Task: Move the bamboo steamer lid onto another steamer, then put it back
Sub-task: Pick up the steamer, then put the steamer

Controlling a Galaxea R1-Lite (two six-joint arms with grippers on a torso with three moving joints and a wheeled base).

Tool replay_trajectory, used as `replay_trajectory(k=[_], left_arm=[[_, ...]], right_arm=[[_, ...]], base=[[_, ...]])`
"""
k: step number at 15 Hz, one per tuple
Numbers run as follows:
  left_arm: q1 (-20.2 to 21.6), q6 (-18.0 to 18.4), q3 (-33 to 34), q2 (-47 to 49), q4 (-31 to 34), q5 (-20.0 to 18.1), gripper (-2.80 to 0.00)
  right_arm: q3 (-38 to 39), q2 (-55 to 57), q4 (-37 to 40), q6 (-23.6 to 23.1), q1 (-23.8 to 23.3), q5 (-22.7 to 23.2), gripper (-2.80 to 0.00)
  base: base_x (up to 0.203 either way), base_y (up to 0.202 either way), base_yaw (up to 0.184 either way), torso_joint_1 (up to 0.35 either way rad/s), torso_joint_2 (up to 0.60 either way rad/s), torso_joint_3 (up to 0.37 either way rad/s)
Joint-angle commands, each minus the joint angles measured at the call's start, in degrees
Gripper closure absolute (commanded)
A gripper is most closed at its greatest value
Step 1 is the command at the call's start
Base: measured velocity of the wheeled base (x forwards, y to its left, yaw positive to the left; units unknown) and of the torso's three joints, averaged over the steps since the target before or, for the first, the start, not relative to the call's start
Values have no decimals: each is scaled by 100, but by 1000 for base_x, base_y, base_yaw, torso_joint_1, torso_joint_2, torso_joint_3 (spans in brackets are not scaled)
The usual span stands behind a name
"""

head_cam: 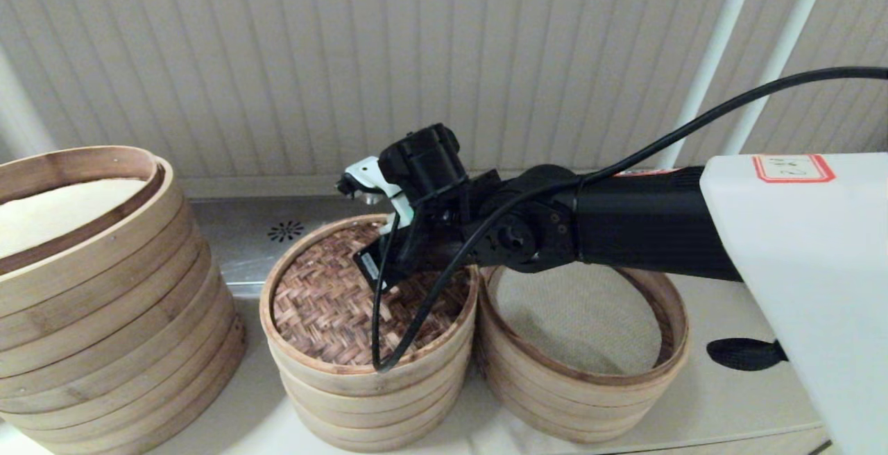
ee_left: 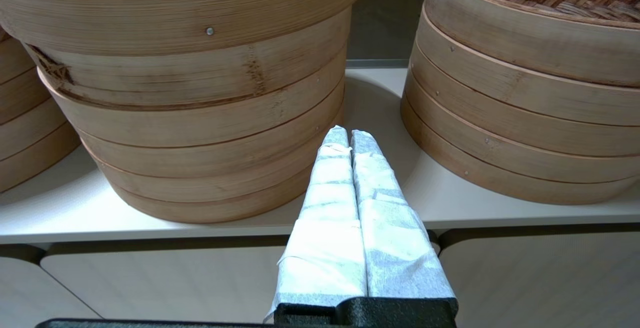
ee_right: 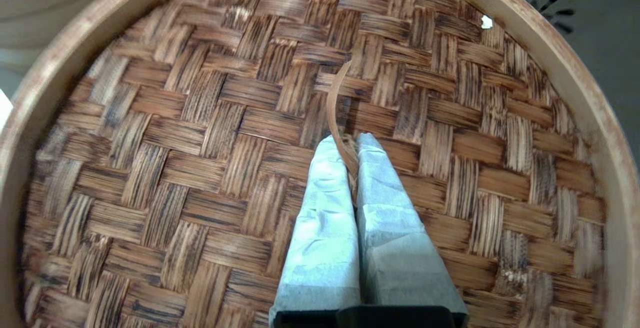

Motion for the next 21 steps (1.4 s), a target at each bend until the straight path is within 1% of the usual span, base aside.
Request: replay_trajectory(k=[1,7,13,18,21], left_arm=[[0,-3,1,9,0,4,0],[0,-3,1,9,0,4,0],[0,-3,1,9,0,4,0],[0,-3,1,9,0,4,0],[0,-3,1,9,0,4,0]], right_arm=[[7,-162,-12,-8,-5,-48,0],[64,-246,-12,-8,12,-135,0],[156,-608,43,-16,-5,-170,0],[588,-1030,0,-14,-98,-303,0],[1051,-1466,-12,-2,-374,-302,0]], base=[[0,0,0,0,0,0],[0,0,0,0,0,0],[0,0,0,0,0,0],[0,0,0,0,0,0],[0,0,0,0,0,0]])
